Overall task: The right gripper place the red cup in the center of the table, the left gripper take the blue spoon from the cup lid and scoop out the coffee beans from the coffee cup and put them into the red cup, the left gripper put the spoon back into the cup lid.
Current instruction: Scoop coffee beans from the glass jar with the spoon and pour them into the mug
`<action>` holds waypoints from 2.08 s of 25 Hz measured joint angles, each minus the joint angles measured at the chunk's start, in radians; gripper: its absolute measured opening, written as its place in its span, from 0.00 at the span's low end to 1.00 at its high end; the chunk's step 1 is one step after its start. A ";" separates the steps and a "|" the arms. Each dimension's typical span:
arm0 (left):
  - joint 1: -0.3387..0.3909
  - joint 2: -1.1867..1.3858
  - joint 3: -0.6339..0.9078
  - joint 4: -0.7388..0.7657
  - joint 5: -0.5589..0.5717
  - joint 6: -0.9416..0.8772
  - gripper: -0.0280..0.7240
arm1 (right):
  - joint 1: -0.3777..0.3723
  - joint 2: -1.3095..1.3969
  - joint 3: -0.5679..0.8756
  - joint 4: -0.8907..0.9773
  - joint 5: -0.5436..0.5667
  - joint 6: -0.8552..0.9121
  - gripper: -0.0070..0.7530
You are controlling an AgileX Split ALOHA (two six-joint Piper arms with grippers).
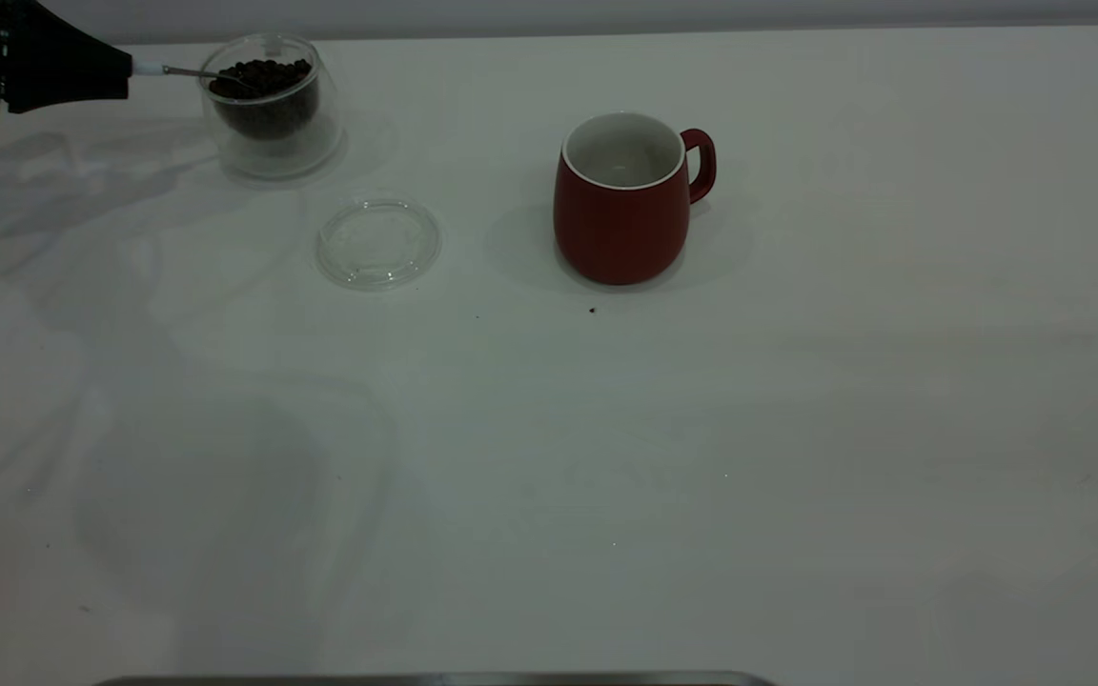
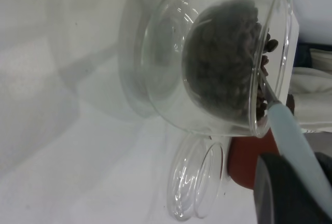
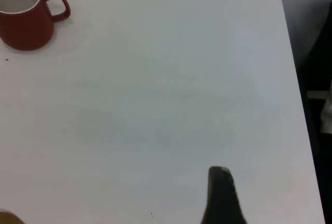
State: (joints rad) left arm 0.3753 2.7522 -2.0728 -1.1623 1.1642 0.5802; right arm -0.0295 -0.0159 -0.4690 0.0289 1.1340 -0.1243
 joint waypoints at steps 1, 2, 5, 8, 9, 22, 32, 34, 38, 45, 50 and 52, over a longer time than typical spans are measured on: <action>0.000 0.000 0.000 0.000 0.000 0.000 0.20 | 0.000 0.000 0.000 0.000 0.000 0.000 0.73; 0.000 0.000 0.000 0.000 0.000 0.000 0.20 | 0.000 0.000 0.000 0.000 0.000 0.000 0.73; 0.000 0.000 0.000 0.000 0.000 0.000 0.20 | 0.000 0.000 0.000 0.000 0.000 0.000 0.73; 0.000 -0.002 0.000 0.000 0.000 -0.001 0.20 | 0.000 0.000 0.000 0.000 0.000 0.000 0.73; 0.000 -0.005 0.000 0.000 0.000 -0.001 0.20 | 0.000 0.000 0.000 0.000 0.000 0.000 0.73; 0.000 -0.038 0.000 -0.016 0.000 -0.021 0.20 | 0.000 0.000 0.000 0.000 0.000 0.000 0.73; 0.000 -0.038 0.000 0.027 0.000 -0.049 0.20 | 0.000 0.000 0.000 0.000 0.000 0.000 0.73; 0.000 -0.039 0.000 0.027 0.000 -0.049 0.20 | 0.000 0.000 0.000 0.000 0.000 0.000 0.73; -0.002 -0.039 0.000 0.027 0.000 -0.050 0.20 | 0.000 0.000 0.000 0.000 0.000 0.000 0.73; -0.016 -0.048 0.000 0.001 0.000 -0.050 0.20 | 0.000 0.000 0.000 0.000 0.000 0.000 0.73; -0.018 -0.072 0.000 -0.004 0.000 -0.050 0.20 | 0.000 0.000 0.000 0.000 0.000 0.000 0.73; -0.018 -0.079 0.000 -0.003 0.000 -0.054 0.20 | 0.000 0.000 0.000 0.000 0.000 0.000 0.73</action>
State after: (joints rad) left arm 0.3575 2.6730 -2.0728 -1.1651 1.1642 0.5264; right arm -0.0295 -0.0159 -0.4690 0.0289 1.1340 -0.1243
